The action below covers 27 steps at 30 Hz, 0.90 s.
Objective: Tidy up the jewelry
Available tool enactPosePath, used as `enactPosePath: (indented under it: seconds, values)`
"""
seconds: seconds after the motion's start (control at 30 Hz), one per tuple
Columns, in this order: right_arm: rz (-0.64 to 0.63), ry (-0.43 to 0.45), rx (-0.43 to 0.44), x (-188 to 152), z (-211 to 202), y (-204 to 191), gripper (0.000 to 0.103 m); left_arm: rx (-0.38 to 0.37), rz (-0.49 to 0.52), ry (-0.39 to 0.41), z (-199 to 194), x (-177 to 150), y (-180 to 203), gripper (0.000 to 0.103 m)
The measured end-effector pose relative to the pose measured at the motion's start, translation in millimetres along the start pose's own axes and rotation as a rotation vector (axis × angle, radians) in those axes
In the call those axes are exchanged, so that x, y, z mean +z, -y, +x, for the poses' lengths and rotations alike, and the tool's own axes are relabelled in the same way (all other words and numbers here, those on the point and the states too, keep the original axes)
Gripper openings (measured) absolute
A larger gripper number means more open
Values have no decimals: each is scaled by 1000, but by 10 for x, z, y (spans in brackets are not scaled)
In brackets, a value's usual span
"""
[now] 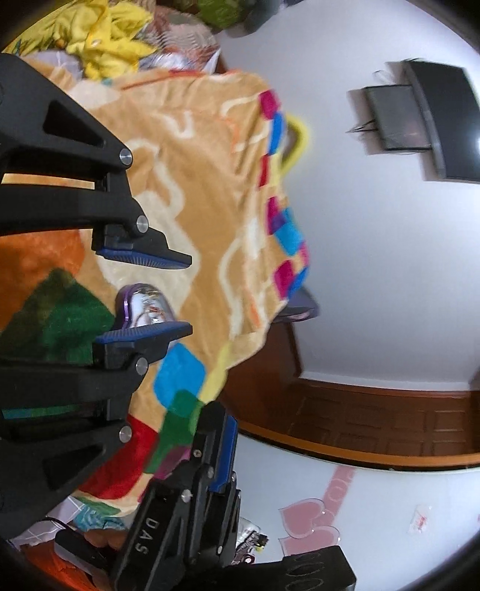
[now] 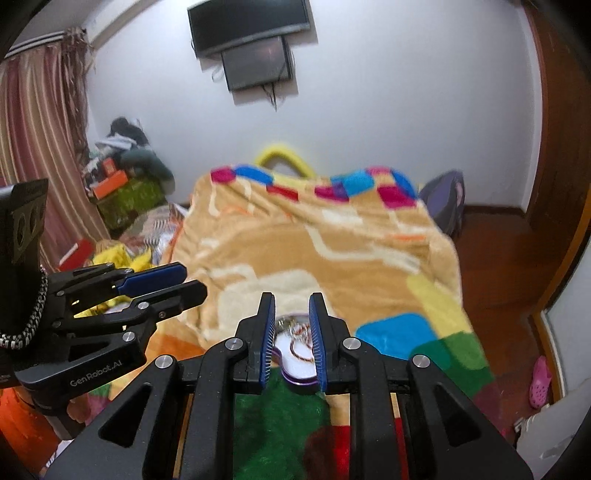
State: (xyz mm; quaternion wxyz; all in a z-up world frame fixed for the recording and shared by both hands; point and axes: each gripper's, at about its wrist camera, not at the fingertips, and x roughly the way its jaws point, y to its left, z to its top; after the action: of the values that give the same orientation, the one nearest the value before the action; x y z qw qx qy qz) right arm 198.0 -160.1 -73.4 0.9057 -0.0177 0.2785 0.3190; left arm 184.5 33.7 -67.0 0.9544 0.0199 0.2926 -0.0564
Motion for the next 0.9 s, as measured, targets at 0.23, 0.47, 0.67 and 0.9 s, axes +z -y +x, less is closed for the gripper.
enactPosePath:
  seconds: [0.23, 0.47, 0.67, 0.9]
  values:
    - [-34, 223, -24, 161, -802, -257, 17, 57, 23, 232, -910, 176, 192, 49]
    - [-71, 412, -62, 134, -1385, -553, 24, 94, 15, 394, -1547, 157, 312, 63]
    - [-83, 493, -144, 15, -1477, -730, 65, 112, -54, 448, -1742, 51, 318, 96]
    - [-72, 538, -204, -64, -1528, -841, 91, 146, -69, 447, -1790, -65, 385, 101]
